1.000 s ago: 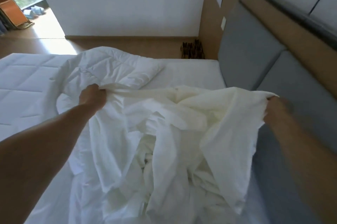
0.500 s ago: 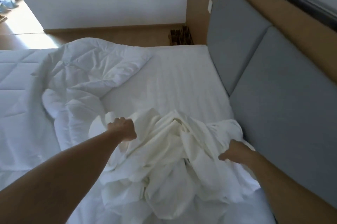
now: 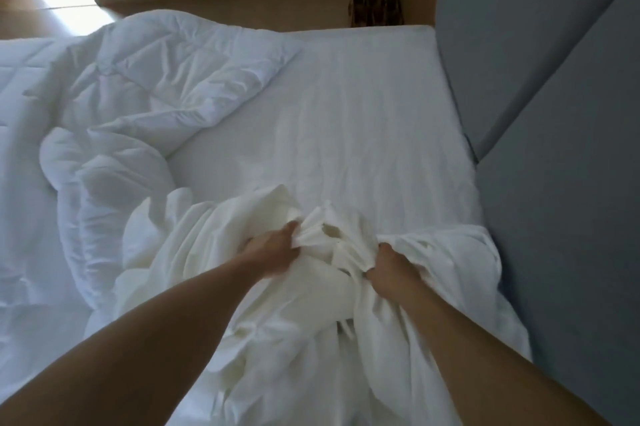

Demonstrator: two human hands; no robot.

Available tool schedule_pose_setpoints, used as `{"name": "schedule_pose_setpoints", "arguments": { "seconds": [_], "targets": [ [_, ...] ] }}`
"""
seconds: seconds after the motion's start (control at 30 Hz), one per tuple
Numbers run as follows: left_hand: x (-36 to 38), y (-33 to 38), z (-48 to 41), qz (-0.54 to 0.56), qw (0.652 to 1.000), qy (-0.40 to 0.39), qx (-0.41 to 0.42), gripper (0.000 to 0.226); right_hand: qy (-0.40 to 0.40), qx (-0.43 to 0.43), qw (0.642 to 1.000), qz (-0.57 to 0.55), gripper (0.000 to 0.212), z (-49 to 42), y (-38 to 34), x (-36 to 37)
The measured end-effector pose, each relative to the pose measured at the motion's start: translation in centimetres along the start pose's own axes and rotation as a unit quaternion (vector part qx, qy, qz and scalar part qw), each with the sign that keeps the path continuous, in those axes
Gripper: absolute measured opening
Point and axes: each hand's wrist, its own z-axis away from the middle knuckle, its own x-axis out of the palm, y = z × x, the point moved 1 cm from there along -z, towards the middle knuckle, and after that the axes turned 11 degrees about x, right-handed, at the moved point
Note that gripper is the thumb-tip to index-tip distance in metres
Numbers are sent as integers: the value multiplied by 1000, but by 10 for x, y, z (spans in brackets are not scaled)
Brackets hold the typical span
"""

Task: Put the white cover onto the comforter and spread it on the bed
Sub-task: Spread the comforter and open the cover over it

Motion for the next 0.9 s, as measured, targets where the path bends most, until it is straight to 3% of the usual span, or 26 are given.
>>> {"name": "schedule_pose_setpoints", "arguments": {
  "seconds": [0.07, 0.2, 0.37, 0.47, 0.57, 0.7, 0.77, 0.9],
  "targets": [
    [-1, -10, 10, 24, 999, 16, 13, 46, 14, 13, 996, -86, 34, -1, 9, -18],
    [-58, -23, 40, -24, 990, 139, -2, 30, 134, 60, 969, -200, 26, 21, 38, -105],
    [-160, -1, 95, -62, 951, 300, 48, 28, 301, 16, 942, -148, 26, 103, 26, -190],
    [-177, -1, 125, -23, 932, 356, 59, 27, 337, -9, 929, -154, 25, 135, 28, -204],
    [-139, -29, 142, -18, 962, 271, 29, 60, 311, -15, 942, -126, 20, 144, 47, -179],
    [-48, -106, 139, 6, 989, 100, -105, 146, 227, 30, 971, -69, 31, 128, 71, -128],
    [-14, -132, 136, 14, 986, 60, -152, 162, 180, 41, 982, -36, 55, 116, 76, -105],
    [18, -129, 138, 73, 978, 18, -197, 158, 29, 66, 996, 58, 138, 87, 82, -53]
  ]
}}
